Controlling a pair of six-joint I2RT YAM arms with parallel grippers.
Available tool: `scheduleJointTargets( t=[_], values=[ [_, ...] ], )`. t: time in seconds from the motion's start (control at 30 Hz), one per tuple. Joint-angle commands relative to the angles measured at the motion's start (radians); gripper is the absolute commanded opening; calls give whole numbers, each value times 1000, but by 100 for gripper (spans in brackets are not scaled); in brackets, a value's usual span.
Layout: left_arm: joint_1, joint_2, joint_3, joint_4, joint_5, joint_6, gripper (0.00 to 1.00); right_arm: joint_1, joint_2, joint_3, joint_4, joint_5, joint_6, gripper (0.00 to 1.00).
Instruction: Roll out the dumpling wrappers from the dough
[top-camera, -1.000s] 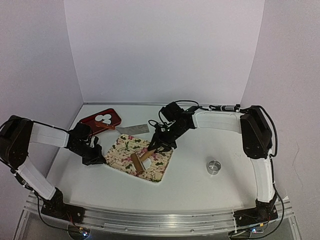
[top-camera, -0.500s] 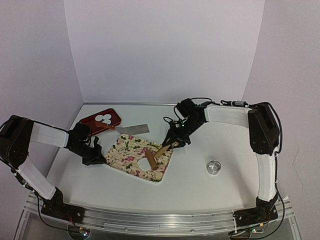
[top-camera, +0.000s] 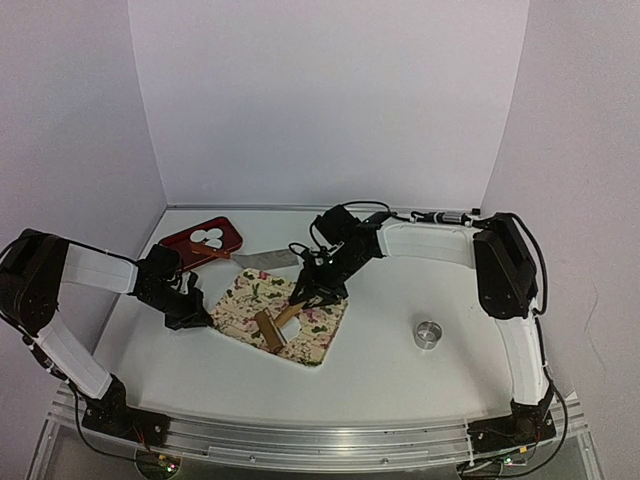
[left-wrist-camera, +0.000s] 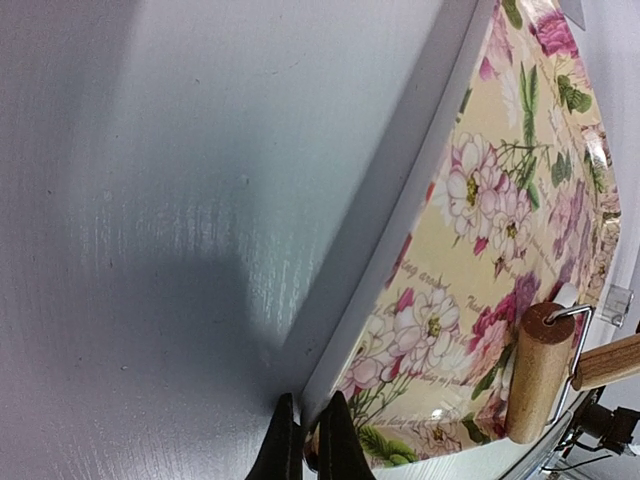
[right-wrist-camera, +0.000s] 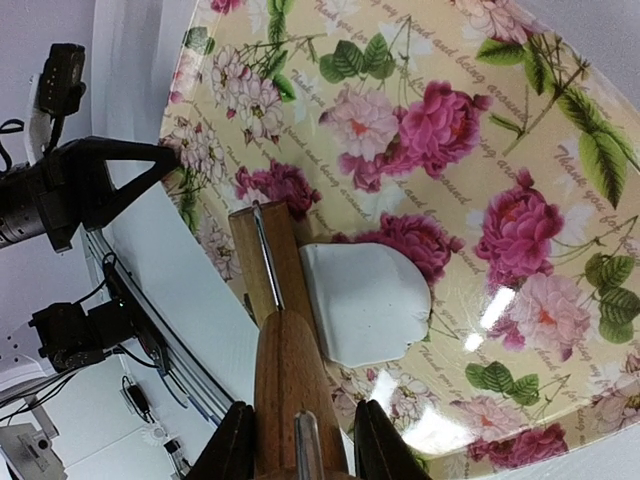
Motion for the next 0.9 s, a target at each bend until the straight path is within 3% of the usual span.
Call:
scheduleJointTargets(
  t=[0.0,0.2,0.47,0.87],
  values=[
    [5,51,2,-32,-77,-15,0,-55,103,-206,-349,410,-49,0],
    [9,46,0,-47,-90,-5,0,-155,33,-300,-347,445,-89,0],
    [12,15,-26,-47,-94,-11,0,-162,43,-328,-321,421,-88,0],
    [9,39,3,-44,-73,-8,0,46,185,-168,-329,339,-35,0]
  ],
)
